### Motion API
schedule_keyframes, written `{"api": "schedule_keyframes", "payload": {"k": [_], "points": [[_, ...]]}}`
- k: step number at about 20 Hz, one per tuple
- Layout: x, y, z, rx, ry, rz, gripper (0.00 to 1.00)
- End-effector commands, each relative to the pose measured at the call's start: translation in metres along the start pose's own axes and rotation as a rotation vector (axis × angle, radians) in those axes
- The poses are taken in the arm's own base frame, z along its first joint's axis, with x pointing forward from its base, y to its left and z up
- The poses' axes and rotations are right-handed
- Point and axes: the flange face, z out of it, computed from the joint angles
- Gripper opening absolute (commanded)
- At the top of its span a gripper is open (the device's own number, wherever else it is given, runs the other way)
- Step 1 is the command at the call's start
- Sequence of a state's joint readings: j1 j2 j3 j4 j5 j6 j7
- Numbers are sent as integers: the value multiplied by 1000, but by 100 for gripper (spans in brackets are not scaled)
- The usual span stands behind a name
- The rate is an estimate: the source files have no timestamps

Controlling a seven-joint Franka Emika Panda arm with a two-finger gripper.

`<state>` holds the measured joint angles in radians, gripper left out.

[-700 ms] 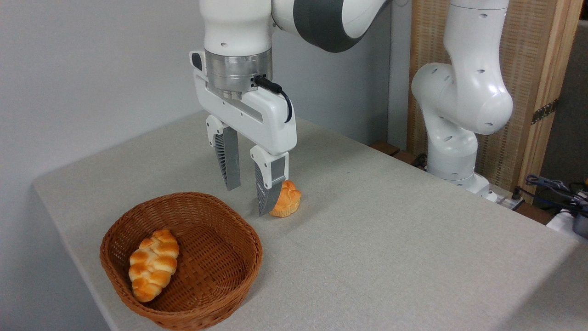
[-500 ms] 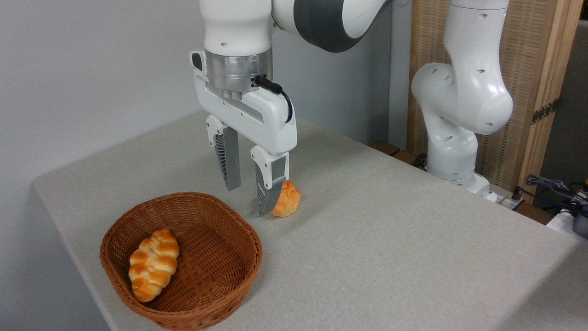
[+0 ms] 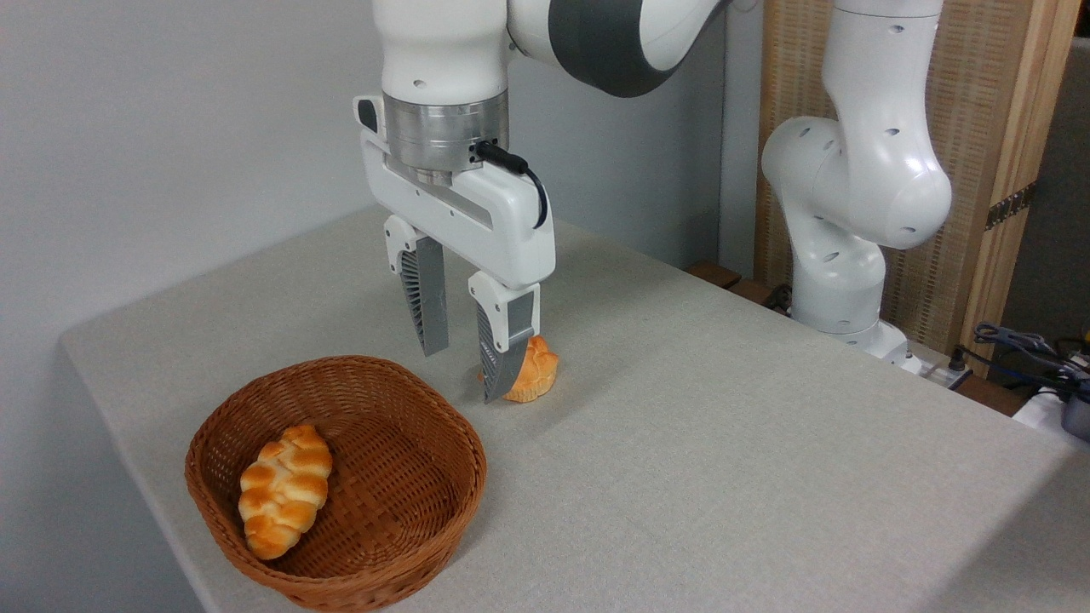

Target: Put bread into the basket

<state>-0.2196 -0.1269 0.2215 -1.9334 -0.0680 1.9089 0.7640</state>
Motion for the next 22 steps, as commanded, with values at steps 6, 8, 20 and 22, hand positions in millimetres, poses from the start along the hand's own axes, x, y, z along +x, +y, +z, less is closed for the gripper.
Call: {"api": "schedule_keyframes", "payload": {"k": [6,8,20,22], "points": [[1,2,-4,13,-30,-4,100],[-1,1,-4,7,-36,-6,100],[-4,16,12,-53,-90,38,100],[-2,32,29,-82,-117,64,100]]}}
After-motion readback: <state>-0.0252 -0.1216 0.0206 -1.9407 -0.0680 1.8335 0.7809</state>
